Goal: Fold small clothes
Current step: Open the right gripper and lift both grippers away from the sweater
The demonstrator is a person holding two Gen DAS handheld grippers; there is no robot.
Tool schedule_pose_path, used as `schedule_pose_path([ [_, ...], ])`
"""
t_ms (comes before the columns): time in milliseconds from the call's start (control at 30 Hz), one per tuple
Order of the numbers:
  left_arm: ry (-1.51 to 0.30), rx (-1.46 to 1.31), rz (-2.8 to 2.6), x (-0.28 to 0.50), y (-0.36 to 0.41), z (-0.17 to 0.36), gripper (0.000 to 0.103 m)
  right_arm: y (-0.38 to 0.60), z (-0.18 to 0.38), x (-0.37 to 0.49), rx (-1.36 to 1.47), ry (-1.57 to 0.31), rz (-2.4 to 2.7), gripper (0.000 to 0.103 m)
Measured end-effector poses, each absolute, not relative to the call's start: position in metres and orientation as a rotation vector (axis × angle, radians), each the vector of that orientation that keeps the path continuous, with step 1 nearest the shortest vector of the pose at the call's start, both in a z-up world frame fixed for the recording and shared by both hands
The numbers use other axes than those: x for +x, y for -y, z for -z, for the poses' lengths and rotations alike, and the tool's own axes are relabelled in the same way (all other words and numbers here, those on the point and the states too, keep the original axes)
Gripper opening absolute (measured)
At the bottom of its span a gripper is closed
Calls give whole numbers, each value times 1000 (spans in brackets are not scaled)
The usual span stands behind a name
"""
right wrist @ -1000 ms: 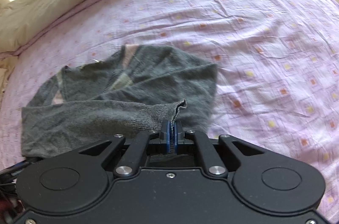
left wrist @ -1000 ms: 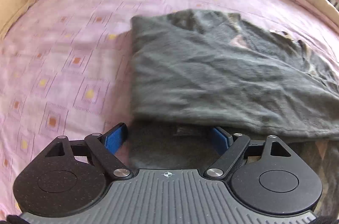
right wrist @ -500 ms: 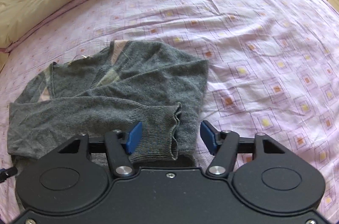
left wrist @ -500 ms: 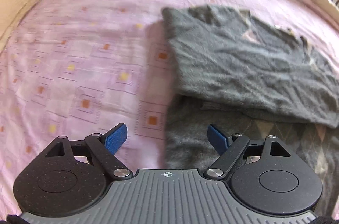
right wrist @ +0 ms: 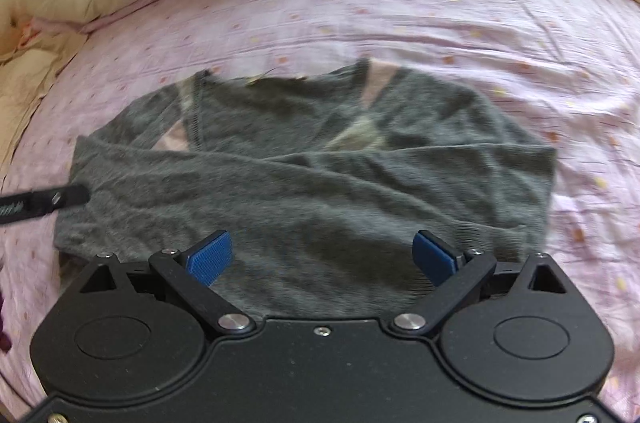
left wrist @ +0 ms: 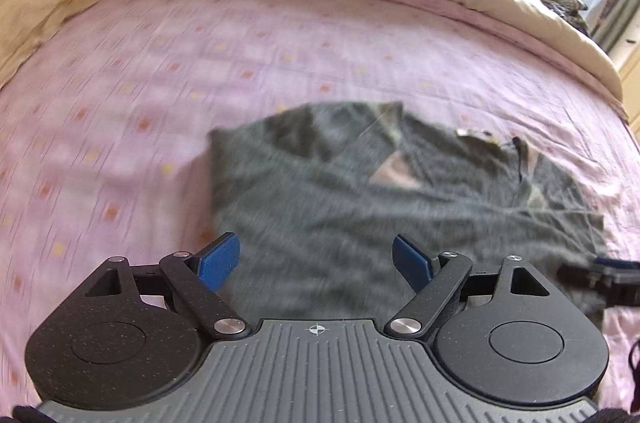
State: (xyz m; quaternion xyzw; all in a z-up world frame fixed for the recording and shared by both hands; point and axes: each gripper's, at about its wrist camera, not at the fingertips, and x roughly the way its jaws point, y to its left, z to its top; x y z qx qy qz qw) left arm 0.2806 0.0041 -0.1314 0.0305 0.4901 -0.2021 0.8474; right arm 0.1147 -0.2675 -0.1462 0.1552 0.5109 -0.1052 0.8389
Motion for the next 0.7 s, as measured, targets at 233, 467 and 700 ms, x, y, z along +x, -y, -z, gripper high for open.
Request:
schedule_pose_path([
  [233,-1096,141,397,321,-3,163,83,278,171,110,349,-1149,243,98],
  [467,-1136,161,379,338,-27,176,94,296,180,97,414,-1142,303,103],
  [700,-1147,124,388,318,-41,163,94,291,175,97,394,-1150,283,103],
])
